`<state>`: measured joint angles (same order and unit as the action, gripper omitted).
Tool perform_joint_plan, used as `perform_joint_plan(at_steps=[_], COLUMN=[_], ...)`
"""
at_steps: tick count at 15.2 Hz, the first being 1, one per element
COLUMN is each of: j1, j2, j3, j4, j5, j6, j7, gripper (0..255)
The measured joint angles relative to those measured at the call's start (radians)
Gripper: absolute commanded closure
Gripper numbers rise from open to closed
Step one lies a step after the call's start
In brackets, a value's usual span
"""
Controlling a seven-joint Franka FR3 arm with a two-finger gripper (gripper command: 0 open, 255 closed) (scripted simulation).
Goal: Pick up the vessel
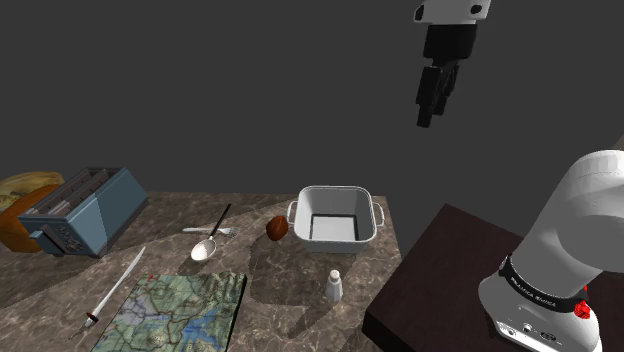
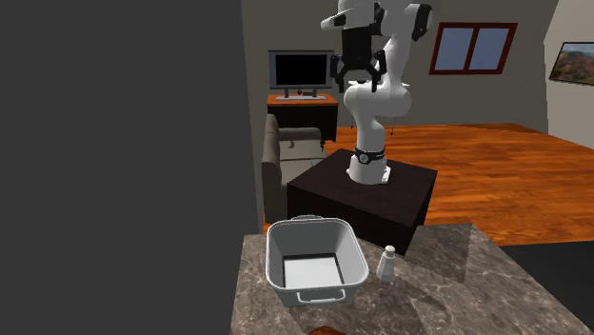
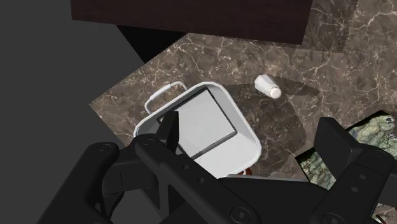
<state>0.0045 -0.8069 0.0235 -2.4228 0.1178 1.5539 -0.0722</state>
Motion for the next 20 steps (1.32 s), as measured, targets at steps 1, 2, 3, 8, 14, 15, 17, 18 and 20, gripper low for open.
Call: perform_joint_plan(at_steps=[1,2,3,8,14,15,17,18,20], j1=[0.000,-0.002,-0.005,-0.021,-0.042,-0.044,-0.048,-0.051,-0.054], j2=[0.000,0.008,0.024,0.138,0.303,0.334,0.398,0.436,0.511], j3=[0.000,-0.004,-0.010,-0.037,-0.080,-0.086,-0.099,-0.108,-0.122], j4=[0.000,-0.009,-0.017,-0.074,-0.112,-0.118,-0.116,-0.110,-0.108], j5=[0.000,-0.003,-0.007,-0.020,-0.033,-0.032,-0.030,-0.029,-0.023], j6=[0.000,0.015,0.038,0.203,0.398,0.433,0.493,0.524,0.594], j7=[0.000,-0.005,-0.014,-0.056,-0.117,-0.126,-0.146,-0.159,-0.183], gripper=[0,0,0,0,0,0,0,0,0])
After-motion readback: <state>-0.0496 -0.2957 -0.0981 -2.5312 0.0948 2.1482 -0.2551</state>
